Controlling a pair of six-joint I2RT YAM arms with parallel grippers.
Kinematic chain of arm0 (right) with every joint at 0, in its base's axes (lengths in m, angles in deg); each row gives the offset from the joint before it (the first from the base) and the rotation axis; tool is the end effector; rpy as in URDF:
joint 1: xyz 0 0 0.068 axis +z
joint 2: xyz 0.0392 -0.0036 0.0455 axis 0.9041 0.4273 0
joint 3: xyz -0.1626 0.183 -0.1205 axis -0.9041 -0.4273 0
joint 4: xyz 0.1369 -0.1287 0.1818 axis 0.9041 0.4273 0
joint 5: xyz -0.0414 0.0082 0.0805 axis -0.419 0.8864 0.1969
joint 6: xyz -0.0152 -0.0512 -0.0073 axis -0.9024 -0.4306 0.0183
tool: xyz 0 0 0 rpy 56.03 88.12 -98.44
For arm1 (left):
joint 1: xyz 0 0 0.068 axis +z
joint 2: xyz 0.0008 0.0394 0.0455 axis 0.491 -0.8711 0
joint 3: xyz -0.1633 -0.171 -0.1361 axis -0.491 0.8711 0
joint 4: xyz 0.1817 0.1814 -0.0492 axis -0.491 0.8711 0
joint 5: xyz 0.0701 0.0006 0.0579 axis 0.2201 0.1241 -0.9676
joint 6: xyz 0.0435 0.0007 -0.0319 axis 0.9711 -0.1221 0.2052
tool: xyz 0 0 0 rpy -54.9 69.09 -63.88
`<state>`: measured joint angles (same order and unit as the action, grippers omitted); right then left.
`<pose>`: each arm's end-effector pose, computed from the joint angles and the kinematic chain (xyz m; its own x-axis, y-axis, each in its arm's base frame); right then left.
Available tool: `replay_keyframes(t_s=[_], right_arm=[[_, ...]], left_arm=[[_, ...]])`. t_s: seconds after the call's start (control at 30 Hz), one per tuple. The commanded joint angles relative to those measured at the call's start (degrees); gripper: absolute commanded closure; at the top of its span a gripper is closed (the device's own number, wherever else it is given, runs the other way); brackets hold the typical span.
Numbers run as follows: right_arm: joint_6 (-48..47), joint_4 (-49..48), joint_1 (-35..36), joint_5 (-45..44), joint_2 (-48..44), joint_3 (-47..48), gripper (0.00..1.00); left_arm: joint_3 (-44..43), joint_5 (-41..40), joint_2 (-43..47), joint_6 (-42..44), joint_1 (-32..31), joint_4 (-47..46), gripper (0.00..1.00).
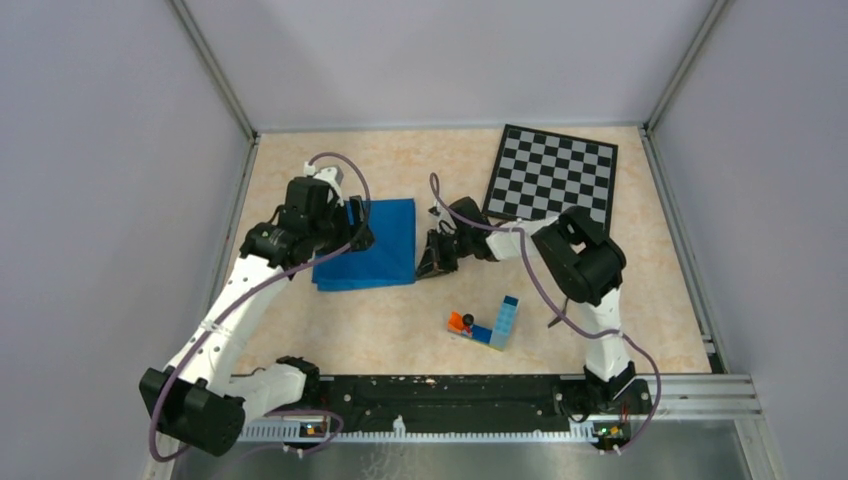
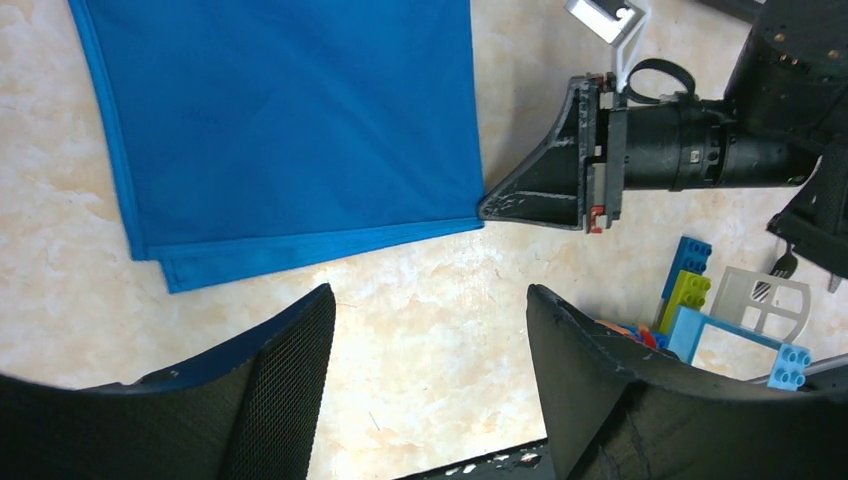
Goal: Fold the napkin into a case and place the utensils inside
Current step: Smooth out the lower triangle-folded napkin at the center of the board.
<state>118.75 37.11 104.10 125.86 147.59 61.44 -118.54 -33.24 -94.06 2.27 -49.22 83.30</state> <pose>0.3109 0.2830 0.1069 -0.9625 -0.1027 -0.2512 -0.2650 0.5549 0.7886 0.2106 -0.0774 0.3301 -0.7481 -0.1581 -0.6445 0.0721 0.9461 -0.3159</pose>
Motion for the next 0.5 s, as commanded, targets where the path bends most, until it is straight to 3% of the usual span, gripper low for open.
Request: replay_keyframes(t_s=[0.0, 0.13, 0.23, 0.33, 0.47], right_arm=[[-10.1, 22.2, -6.1, -4.9, -2.6, 0.1, 1.0], [-19.1, 34.8, -9.9, -15.0, -5.9, 2.3, 1.0], [-24.5, 40.4, -10.4, -29.8, -6.5, 6.9, 0.98], [-27.3, 40.1, -10.1, -42.9, -8.4, 11.3, 0.78], [-28.0, 39.2, -8.4, -44.3, -11.5, 18.3, 0.65]], left_arm=[[0.1, 5.3, 0.6, 1.0, 3.0, -4.2, 0.24], [4.9, 14.5, -0.3, -2.8, 8.2, -11.0, 0.2], [11.9, 26.4, -1.6, -11.0, 14.4, -21.8, 0.18], [19.5, 34.6, -5.0, -21.2, 17.5, -36.9, 0.19], [19.8, 37.2, -11.9, -26.0, 20.2, -43.1, 0.28]])
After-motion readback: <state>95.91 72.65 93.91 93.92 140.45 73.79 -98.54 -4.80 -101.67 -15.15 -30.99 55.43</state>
